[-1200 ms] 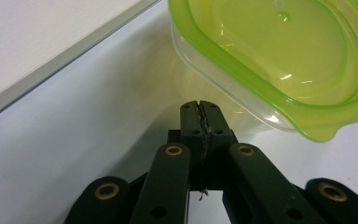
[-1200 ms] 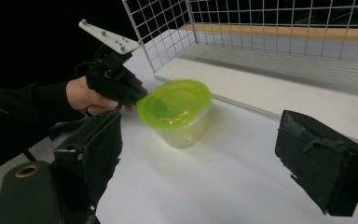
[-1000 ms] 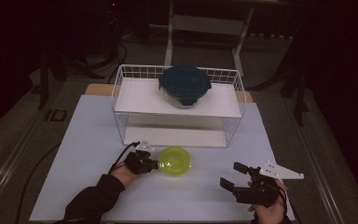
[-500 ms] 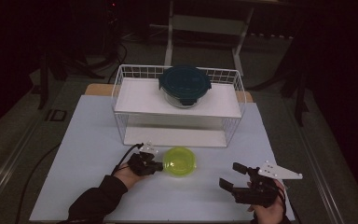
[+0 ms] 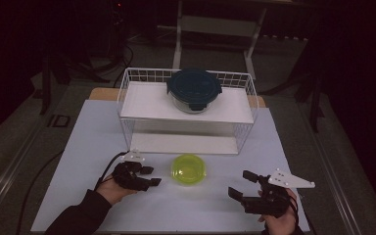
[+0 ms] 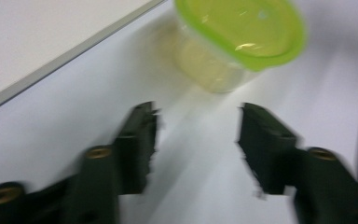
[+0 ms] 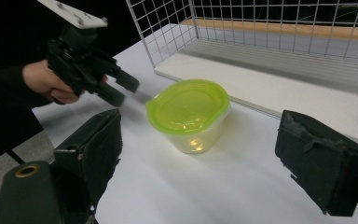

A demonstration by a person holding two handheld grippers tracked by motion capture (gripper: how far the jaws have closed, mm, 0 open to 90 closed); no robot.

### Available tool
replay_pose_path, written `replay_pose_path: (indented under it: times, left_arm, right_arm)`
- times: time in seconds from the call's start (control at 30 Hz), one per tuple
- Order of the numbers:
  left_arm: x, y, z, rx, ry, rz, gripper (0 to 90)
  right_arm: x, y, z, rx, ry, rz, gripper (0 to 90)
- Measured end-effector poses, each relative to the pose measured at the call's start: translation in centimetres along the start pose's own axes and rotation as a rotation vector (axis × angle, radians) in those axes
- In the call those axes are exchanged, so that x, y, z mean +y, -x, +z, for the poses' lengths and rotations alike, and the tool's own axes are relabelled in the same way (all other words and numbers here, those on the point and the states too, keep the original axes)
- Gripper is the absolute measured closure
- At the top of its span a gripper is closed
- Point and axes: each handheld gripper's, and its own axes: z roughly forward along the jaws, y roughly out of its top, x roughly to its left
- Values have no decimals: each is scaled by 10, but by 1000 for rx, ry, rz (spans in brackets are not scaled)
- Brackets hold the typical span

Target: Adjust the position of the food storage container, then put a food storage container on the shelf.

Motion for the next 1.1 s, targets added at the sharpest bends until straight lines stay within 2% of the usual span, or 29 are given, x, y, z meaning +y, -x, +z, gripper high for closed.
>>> replay_pose_path:
  times: [0.1,0.13,0.17,0.27,0.3,0.47,0.53,0.63,0.67,0.7,0.73,0.8,0.87,0.9,1.0,1.03,1.07,1.1]
  left_arm:
    - [2,6,-12,-28,37,-13,287]
    - [3,7,-16,-51,47,-7,221]
    - [5,9,-20,-52,55,-7,166]
    - [12,15,-29,-55,81,-5,118]
    - [15,17,-32,-57,90,-4,53]
    - [25,24,-35,-75,119,-24,6]
    - [31,26,-36,-69,158,-32,6]
    - [38,26,-36,-75,189,-67,6]
    - [38,26,-36,-75,189,-67,6]
    - [43,24,-33,-74,190,-90,6]
    - [45,24,-30,-66,184,-97,7]
    - [48,22,-26,-77,176,-113,29]
    - [51,20,-20,-89,163,-151,29]
    - [52,18,-16,-92,158,-166,29]
    - [53,10,-6,-121,152,-246,49]
    - [52,8,-3,-121,147,-266,56]
    - [52,8,-3,-121,147,-266,67]
    - [51,3,3,-128,140,-300,67]
  right_arm:
    - [1,-2,2,-2,-5,-9,144]
    - [1,-2,2,-2,-6,-10,144]
    - [1,-3,2,-4,-8,-15,144]
    - [3,-4,4,-8,-5,-28,144]
    - [3,-4,5,-7,-2,-40,144]
    - [7,-6,9,2,6,-76,144]
    - [10,-6,13,9,5,-90,142]
    - [14,-5,19,10,-4,-87,139]
    - [14,-5,19,10,-4,-87,139]
    - [16,-4,21,6,-20,-68,138]
    - [20,-1,26,2,-36,-25,136]
    - [24,3,33,17,-55,5,122]
    - [27,6,42,21,-77,28,110]
    - [28,8,47,28,-88,55,107]
    - [29,16,63,28,-123,141,107]
    - [29,20,69,51,-145,176,108]
    - [29,23,74,65,-170,210,129]
    - [29,23,74,65,-170,210,129]
